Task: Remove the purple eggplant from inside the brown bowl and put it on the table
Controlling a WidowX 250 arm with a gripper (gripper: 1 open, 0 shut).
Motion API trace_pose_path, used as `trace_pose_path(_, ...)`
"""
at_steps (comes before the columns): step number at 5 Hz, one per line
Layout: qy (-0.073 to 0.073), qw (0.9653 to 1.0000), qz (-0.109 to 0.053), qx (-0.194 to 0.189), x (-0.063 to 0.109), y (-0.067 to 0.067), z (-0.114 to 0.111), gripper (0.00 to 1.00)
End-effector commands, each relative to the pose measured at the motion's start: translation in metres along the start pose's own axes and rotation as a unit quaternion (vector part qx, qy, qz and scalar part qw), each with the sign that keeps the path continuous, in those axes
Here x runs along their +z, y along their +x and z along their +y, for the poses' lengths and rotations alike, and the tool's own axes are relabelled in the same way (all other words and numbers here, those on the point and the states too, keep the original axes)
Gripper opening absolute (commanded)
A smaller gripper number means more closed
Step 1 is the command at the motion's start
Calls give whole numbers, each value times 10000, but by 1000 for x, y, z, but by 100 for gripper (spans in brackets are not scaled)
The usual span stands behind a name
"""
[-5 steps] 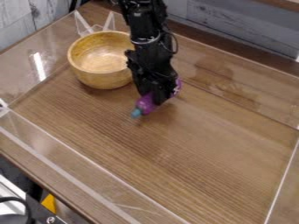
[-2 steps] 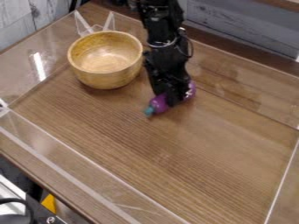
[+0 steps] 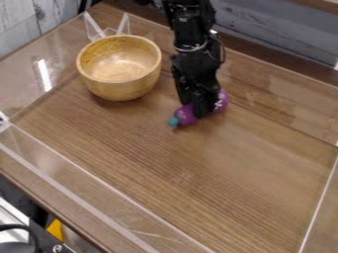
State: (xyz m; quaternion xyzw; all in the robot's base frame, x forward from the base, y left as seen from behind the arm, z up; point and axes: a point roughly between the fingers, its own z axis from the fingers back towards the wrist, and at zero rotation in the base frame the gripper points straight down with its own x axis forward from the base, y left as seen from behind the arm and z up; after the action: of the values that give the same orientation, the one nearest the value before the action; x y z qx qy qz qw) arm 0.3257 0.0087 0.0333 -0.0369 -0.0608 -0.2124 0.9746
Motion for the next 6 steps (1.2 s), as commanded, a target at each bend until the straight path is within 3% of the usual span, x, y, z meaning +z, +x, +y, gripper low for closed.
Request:
trace_pose_path(1, 93, 9999, -43, 120, 9, -4, 8, 0)
trace_pose_path(2, 119, 9996, -22, 257, 11, -8, 14, 0)
trace_pose_path(3, 100, 9999, 13, 63, 2, -17, 13, 0)
trace_pose_path(4, 120, 9998, 44, 130, 6, -19, 17, 100)
trace_pose_path(5, 129, 9996, 54, 251, 12, -20, 20, 100)
trace_pose_path(6, 178, 9994, 53, 300, 14, -10, 11, 100)
